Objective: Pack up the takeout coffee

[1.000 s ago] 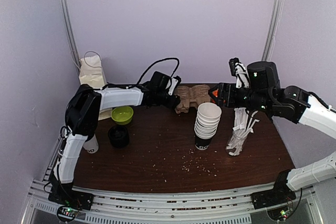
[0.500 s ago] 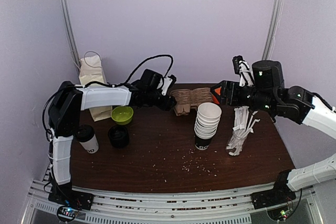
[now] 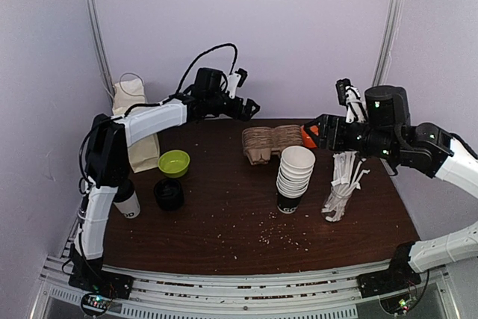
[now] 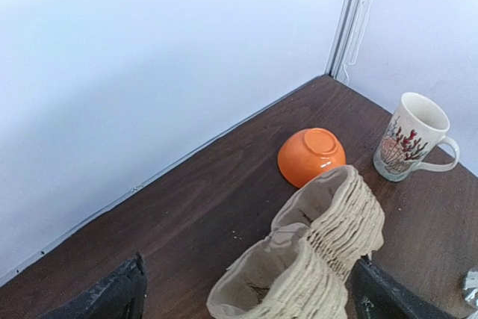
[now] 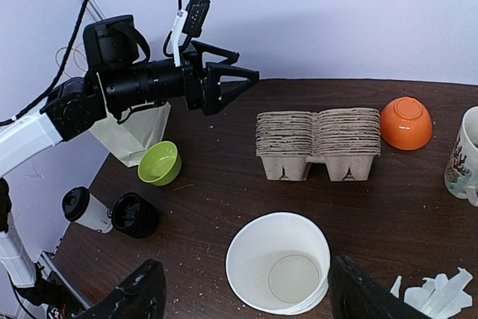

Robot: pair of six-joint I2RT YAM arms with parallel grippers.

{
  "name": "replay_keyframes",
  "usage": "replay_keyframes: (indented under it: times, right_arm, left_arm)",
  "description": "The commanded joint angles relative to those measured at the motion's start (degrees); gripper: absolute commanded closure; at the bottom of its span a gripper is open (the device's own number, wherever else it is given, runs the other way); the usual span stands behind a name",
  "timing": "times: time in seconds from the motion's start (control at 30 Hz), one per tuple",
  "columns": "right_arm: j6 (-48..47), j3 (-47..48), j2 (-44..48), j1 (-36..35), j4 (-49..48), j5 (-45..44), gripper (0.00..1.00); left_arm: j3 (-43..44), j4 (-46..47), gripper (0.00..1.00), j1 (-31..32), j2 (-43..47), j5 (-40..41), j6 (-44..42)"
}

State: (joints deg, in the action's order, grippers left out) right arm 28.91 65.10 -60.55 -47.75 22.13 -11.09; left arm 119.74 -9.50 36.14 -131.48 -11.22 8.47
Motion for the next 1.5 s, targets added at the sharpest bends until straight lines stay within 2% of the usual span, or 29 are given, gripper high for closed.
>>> replay_keyframes:
  times: [0.0, 0.23, 0.53, 0.67, 0.77, 0.87, 1.13, 1.47]
  right_arm:
    - [0.26, 1.34, 1.0, 0.34, 3.34, -0.77, 0.23]
    - [1.07, 1.89, 1.77, 0.37, 6.08, -1.18, 0.23]
    - [2.42, 1.77, 1.87, 0.37, 6.28, -1.35, 0.23]
    - [2.5, 1.92, 1.28, 0.36, 5.58, -1.22, 0.23]
    - [2.46, 1.72, 1.04, 0.4, 5.0, -0.93, 0.23]
    - [2.38, 1.21, 1.01, 0.36, 4.08, -0.74, 0.23]
    - [2.08, -0.54, 1.12, 0.42, 1.19, 0.64, 0.23]
    - [1.84, -2.96, 1.95, 0.5, -2.43, 2.66, 0.23]
  left_arm:
    - [5.31, -0.55, 0.02, -0.7, -5.86, -9.1, -6.4]
    - [8.63, -0.35, 0.02, -0.63, -11.1, -13.73, -12.18]
    - [9.58, -1.9, 0.03, -0.42, -14.19, -16.45, -14.07]
    - [7.4, -3.26, 0.18, -0.17, -13.59, -17.53, -14.68]
    - [3.32, -2.95, 0.39, -0.17, -11.25, -17.0, -14.56]
    - [-1.58, -1.84, 0.52, -0.17, -8.18, -15.8, -14.36]
    - [-14.28, 0.29, 0.72, -0.19, 0.5, -11.21, -13.52]
    - [-30.84, 1.15, 0.75, 1.48, 11.58, -10.53, -6.83]
